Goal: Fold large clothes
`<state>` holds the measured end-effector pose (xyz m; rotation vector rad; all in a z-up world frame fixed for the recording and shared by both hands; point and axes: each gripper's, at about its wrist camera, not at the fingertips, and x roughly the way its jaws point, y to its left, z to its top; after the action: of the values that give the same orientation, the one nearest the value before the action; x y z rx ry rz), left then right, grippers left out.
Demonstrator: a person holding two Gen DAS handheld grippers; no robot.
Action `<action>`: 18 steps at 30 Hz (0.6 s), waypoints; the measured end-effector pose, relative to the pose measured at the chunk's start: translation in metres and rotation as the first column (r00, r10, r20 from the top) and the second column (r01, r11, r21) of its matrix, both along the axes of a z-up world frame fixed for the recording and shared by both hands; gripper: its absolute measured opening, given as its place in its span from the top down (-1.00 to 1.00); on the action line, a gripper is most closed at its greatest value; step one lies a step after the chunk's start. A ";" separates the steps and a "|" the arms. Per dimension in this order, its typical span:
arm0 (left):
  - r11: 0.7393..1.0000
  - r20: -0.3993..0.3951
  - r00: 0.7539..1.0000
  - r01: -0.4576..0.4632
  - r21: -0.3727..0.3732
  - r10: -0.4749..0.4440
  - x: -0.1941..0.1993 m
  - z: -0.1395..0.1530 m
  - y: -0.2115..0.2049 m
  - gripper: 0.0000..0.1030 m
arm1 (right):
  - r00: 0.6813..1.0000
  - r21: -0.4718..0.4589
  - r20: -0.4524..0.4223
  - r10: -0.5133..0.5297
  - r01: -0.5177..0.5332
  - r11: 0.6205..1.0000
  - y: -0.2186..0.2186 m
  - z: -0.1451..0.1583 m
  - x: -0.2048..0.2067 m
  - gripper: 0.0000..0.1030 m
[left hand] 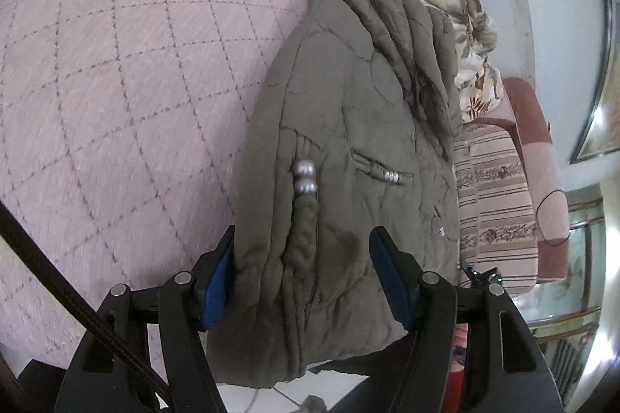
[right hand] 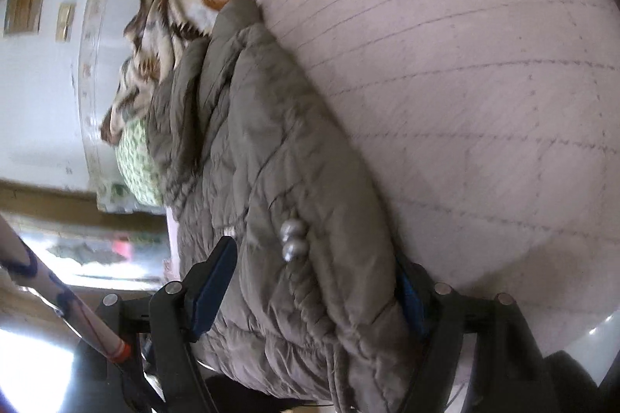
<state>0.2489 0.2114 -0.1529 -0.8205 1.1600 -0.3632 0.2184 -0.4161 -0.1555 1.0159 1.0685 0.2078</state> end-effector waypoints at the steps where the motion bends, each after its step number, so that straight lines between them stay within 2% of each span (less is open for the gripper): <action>1: 1.000 0.008 1.000 0.000 0.019 0.000 -0.001 0.002 -0.003 -0.26 | 1.000 -0.010 0.001 0.011 -0.011 1.000 0.003 0.001 -0.001 -0.55; 5: 0.997 0.041 0.999 0.017 0.069 -0.020 -0.005 0.002 -0.009 -0.29 | 0.997 -0.051 0.008 0.076 -0.076 0.996 0.021 0.005 -0.005 -0.55; 7: 0.997 0.069 0.996 0.059 0.047 -0.062 -0.007 0.004 -0.014 -0.29 | 0.994 -0.052 0.015 0.108 -0.108 0.993 0.029 0.006 -0.007 -0.55; 11: 0.995 0.142 0.985 0.096 0.027 -0.099 -0.011 0.016 -0.020 -0.29 | 0.989 0.010 0.079 0.128 -0.129 0.992 0.031 0.011 -0.015 -0.51; 13: 0.996 0.129 0.988 0.085 0.040 -0.090 -0.011 0.013 -0.021 -0.29 | 0.990 0.038 0.085 0.113 -0.116 0.992 0.025 0.009 -0.018 -0.50; 16: 0.996 0.065 0.996 0.057 0.068 -0.062 -0.008 0.001 -0.022 -0.29 | 0.994 -0.046 0.027 0.107 -0.106 0.993 0.029 0.005 -0.017 -0.49; 18: 0.996 0.064 0.996 0.054 0.075 -0.058 -0.007 0.000 -0.023 -0.29 | 0.992 -0.120 -0.004 0.125 -0.125 0.985 0.037 0.004 -0.017 -0.49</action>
<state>0.2417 0.1887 -0.1529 -0.7083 1.1297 -0.3893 0.2019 -0.3787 -0.1510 0.8409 1.1295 0.2436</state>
